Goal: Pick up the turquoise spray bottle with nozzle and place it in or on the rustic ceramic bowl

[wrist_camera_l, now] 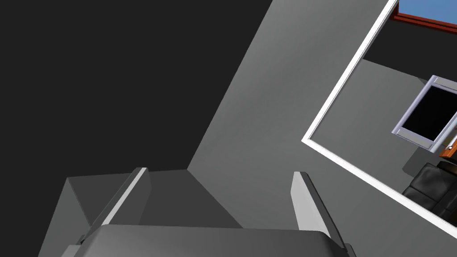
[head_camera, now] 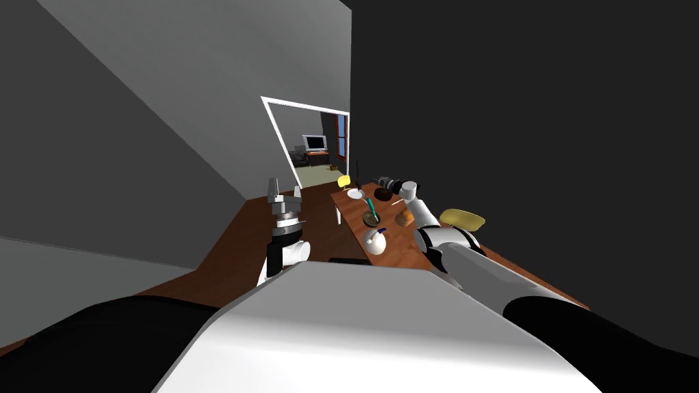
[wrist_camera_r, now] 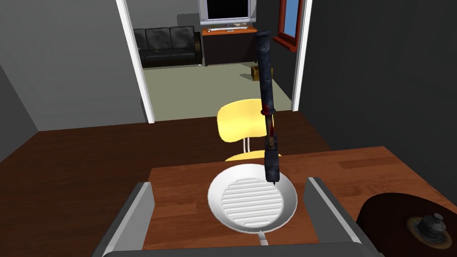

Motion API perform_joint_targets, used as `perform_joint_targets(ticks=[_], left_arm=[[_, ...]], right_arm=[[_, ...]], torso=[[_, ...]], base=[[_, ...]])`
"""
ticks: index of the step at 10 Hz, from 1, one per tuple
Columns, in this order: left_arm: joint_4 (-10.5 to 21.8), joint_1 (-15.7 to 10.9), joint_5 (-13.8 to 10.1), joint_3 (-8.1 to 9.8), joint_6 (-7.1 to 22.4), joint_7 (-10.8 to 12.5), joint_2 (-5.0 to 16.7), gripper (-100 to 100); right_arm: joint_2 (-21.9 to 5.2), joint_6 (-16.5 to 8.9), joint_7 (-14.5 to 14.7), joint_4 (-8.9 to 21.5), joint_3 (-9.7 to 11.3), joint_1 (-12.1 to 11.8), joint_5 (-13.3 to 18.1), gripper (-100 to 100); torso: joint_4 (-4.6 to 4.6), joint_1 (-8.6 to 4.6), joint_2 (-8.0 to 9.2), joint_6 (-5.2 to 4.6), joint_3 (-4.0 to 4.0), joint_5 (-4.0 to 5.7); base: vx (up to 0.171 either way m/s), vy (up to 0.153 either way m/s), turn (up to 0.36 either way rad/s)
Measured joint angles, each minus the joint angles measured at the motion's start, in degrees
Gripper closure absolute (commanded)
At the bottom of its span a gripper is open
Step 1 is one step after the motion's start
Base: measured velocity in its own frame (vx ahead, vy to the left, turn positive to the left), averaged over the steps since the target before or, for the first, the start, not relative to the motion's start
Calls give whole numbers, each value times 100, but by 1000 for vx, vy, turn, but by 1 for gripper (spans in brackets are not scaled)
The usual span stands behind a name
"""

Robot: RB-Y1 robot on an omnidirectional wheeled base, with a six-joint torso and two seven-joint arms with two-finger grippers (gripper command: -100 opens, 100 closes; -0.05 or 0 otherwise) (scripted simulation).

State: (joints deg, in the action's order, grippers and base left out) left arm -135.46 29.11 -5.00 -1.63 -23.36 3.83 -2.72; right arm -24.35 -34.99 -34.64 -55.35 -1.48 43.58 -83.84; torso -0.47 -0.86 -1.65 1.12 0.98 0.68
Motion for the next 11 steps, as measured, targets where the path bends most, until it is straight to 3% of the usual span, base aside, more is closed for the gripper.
perform_joint_targets(ticks=[1, 3, 5, 6, 8, 9, 11], left_arm=[[0, -1, 0, -1, 0, 0, 0, 0], [0, -2, 0, 0, 0, 0, 1, 0], [0, -1, 0, -1, 0, 0, 0, 0], [0, -2, 0, -1, 0, 0, 0, 0], [0, -1, 0, -1, 0, 0, 0, 0], [0, -2, 0, -1, 0, 0, 1, 0], [0, -2, 0, 0, 0, 0, 1, 0]], right_arm=[[23, -82, 60, -17, 127, -3, -112, -100], [-27, -104, -147, -270, 265, -29, -22, -100], [-117, -289, -360, -578, 562, -137, -148, -100], [-128, -325, -382, -665, 614, -156, -169, -100], [-269, -528, -701, -1111, 941, -300, -248, -100], [-273, -542, -723, -1138, 956, -310, -252, 0], [-271, -541, -721, -1136, 955, -308, -252, 0]], torso=[[-1, 9, 2, 9, 0, -2], [3, -25, 12, 10, -7, 4], [-1, 8, -3, 10, 2, -3], [0, -2, 4, 13, -1, -1], [0, 17, 2, 9, 0, -5], [1, -9, 7, 14, -3, 0], [2, -37, 10, 11, -6, 7]], base=[[19, 74, -52], [32, 52, -198], [41, 111, -167], [50, 138, -296], [20, 108, -208], [2, 13, 9], [0, 3, -1]])
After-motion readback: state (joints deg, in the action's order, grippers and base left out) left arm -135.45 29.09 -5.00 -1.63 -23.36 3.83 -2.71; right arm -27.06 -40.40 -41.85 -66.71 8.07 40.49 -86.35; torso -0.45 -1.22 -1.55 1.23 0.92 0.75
